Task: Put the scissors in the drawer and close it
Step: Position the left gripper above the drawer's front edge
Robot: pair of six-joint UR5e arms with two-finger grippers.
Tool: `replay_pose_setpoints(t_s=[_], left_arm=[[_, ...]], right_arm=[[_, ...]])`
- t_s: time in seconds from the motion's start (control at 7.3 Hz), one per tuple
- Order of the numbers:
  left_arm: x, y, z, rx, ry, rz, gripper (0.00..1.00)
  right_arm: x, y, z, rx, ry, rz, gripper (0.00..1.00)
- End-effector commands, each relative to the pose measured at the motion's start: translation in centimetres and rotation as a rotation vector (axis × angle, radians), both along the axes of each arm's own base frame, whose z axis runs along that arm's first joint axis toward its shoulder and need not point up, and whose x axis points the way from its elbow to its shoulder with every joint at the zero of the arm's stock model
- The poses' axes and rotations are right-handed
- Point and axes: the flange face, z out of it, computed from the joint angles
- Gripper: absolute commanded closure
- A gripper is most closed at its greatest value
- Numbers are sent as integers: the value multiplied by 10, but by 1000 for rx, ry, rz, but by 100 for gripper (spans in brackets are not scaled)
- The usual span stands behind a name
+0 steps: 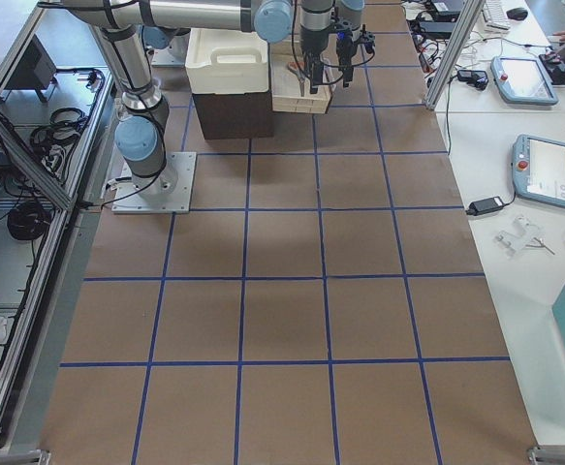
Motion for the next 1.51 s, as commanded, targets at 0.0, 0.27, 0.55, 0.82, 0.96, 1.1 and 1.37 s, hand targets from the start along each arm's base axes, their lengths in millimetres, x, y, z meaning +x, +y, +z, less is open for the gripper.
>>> replay_pose_setpoints(t_s=[0.0, 0.27, 0.55, 0.82, 0.96, 1.1, 1.37], left_arm=[[-9, 7, -20, 59, -16, -16, 0], [-11, 11, -32, 97, -28, -22, 0], [-12, 12, -35, 111, -30, -25, 0], [-14, 15, -34, 128, -26, -28, 0], [-14, 18, -26, 133, -23, -31, 0], [-16, 17, -20, 136, -23, -32, 0], [-18, 17, -12, 124, -16, -34, 0]], right_arm=[[0, 0, 0, 0, 2, 0, 0], [0, 0, 0, -2, 2, 0, 0], [0, 0, -1, 0, 1, -2, 0], [0, 0, 0, -2, 0, -2, 0], [0, -1, 0, -2, 1, -2, 0], [0, -1, -1, 0, 2, -2, 0], [-1, -1, -1, 0, 12, -2, 0]])
